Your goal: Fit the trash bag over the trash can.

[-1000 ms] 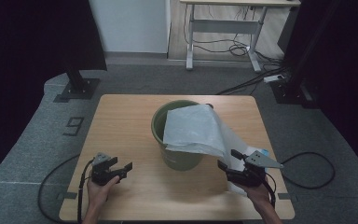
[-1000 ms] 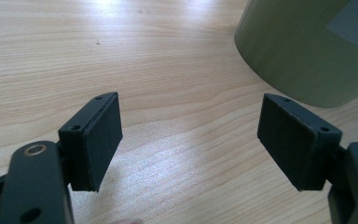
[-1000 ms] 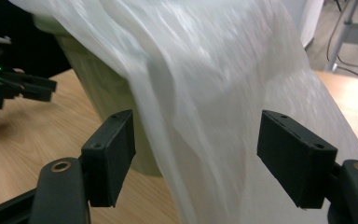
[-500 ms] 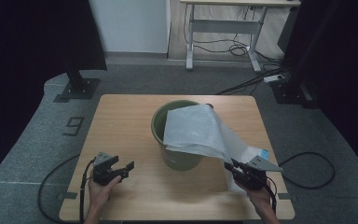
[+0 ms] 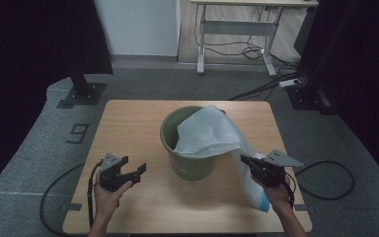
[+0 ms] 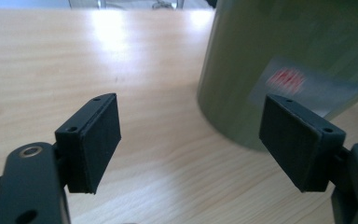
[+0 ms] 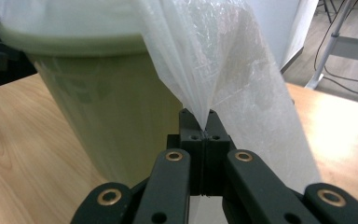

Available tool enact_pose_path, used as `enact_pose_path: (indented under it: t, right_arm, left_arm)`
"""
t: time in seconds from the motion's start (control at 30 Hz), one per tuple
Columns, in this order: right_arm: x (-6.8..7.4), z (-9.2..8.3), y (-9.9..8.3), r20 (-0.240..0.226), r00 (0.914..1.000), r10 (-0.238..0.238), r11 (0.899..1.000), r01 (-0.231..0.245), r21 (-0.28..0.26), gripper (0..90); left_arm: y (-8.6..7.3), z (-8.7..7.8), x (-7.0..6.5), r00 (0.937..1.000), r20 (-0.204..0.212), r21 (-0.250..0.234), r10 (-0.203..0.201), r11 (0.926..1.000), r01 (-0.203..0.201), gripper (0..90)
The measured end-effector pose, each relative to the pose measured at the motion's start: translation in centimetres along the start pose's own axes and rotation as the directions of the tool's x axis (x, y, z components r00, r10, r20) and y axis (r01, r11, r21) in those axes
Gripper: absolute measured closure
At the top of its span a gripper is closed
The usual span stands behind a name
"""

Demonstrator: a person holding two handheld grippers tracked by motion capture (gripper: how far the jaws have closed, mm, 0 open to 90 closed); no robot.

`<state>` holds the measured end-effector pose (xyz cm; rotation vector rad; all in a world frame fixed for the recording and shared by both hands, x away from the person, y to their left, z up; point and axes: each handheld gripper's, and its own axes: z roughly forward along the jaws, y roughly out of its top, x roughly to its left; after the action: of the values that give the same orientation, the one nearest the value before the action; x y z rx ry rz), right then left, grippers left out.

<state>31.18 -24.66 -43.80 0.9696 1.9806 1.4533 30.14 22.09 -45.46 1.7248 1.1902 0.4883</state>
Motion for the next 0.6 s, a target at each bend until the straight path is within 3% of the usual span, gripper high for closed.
enact_pose_path:
  t: [0.23, 0.27, 0.3, 0.5, 0.6]
  right_arm:
    - [0.6, 0.3, 2.5, -0.003, 0.9995, -0.031, 0.999, 0.031, -0.012, 88.3]
    - [0.6, 0.3, 2.8, -0.004, 0.9993, -0.036, 0.999, 0.036, -0.015, 88.3]
    - [0.7, 0.3, 3.2, -0.004, 0.9992, -0.04, 0.999, 0.04, -0.017, 88.3]
    - [1.4, 0.4, 4.9, -0.005, 0.9966, -0.082, 0.996, 0.082, -0.025, 88.2]
    - [1.6, 0.6, 5.6, -0.005, 0.9967, -0.081, 0.997, 0.081, -0.018, 88.2]
  left_arm:
    - [2.8, -0.9, -3.5, 0.9964, 0.065, -0.042, 0.054, 0.9978, -0.052, 20.1]
    - [2.8, -0.9, -3.5, 0.9964, 0.065, -0.042, 0.054, 0.9978, -0.052, 20.1]
    - [3.6, -1.1, -4.5, 0.9928, 0.1, -0.056, 0.065, 0.9966, -0.06, 20.0]
    - [5.8, -0.4, -6.9, 0.9856, 0.117, -0.06, 0.123, 0.9914, -0.116, 19.8]
    - [6.8, 0.1, -7.4, 0.9871, 0.106, -0.056, 0.119, 0.9919, -0.114, 19.9]
